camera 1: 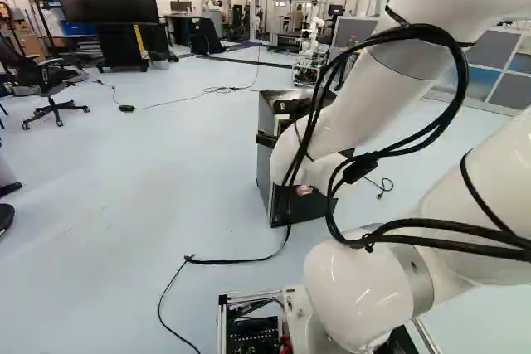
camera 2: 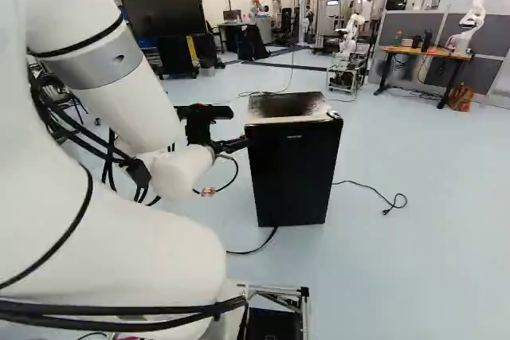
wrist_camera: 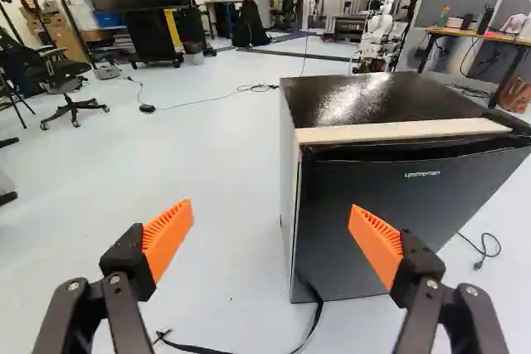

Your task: Grab a drink from the fridge

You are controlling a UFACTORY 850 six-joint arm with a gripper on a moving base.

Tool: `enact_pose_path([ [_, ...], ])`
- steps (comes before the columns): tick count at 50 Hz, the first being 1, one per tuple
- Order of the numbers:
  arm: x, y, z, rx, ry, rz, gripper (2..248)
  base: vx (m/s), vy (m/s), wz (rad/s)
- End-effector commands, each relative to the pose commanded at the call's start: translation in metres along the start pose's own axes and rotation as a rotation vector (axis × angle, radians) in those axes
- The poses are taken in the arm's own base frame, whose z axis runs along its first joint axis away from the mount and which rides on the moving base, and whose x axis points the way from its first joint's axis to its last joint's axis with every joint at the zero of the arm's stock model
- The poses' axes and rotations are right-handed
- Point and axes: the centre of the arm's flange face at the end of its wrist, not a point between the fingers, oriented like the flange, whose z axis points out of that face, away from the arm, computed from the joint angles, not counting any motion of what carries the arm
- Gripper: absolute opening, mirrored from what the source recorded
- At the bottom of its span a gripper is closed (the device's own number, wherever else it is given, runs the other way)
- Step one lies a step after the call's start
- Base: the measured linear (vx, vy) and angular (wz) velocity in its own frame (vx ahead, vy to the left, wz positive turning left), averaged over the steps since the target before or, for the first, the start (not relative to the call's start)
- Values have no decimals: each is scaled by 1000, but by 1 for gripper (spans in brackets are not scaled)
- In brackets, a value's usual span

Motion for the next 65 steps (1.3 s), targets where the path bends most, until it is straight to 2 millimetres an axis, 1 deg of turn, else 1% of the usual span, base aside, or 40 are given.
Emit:
enact_pose_path([
  [41, 12, -31, 5, -48, 124, 95, 247, 0, 0, 0],
  [51, 8, -38, 12, -72, 119, 110, 247, 0, 0, 0],
  [65, 0, -51, 27, -113, 92, 125, 247, 0, 0, 0],
])
